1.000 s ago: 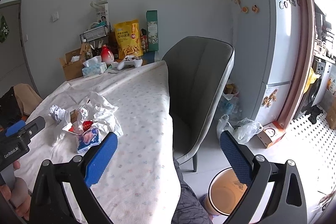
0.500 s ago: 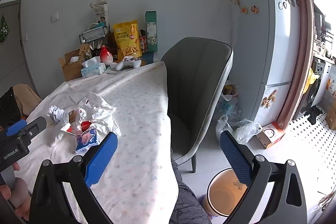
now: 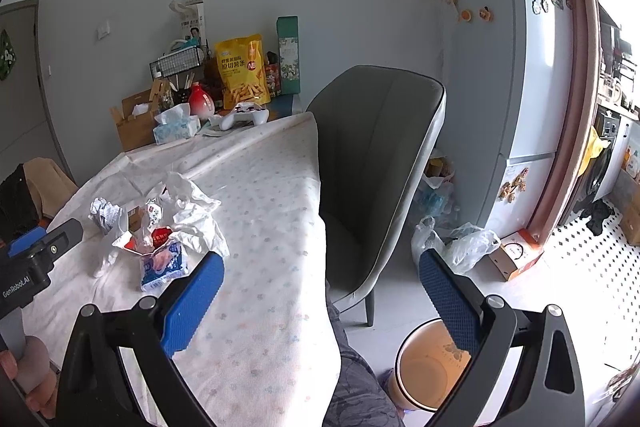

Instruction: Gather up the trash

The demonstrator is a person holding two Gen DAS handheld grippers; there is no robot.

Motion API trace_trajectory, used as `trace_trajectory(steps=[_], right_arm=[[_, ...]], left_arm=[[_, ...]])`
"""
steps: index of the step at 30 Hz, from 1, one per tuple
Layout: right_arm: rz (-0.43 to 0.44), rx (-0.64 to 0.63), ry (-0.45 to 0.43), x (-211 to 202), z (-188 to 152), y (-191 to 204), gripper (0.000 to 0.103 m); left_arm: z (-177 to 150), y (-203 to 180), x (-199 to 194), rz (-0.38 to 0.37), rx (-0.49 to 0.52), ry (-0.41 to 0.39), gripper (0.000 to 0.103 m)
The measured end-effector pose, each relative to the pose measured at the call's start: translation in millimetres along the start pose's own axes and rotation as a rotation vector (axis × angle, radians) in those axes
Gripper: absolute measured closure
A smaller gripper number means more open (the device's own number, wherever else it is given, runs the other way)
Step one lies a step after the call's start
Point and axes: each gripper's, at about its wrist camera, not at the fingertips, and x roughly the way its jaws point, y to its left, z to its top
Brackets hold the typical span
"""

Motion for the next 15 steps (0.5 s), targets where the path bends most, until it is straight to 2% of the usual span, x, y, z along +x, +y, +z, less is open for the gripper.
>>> trace_trajectory(steps=[15], right_arm=[[0.0,-0.002,0.013,7.9,-2.3,2.4,0.007]], left_arm=[[-1.2,2.1,7.3,0.003,-0.001,0.021,0.004]])
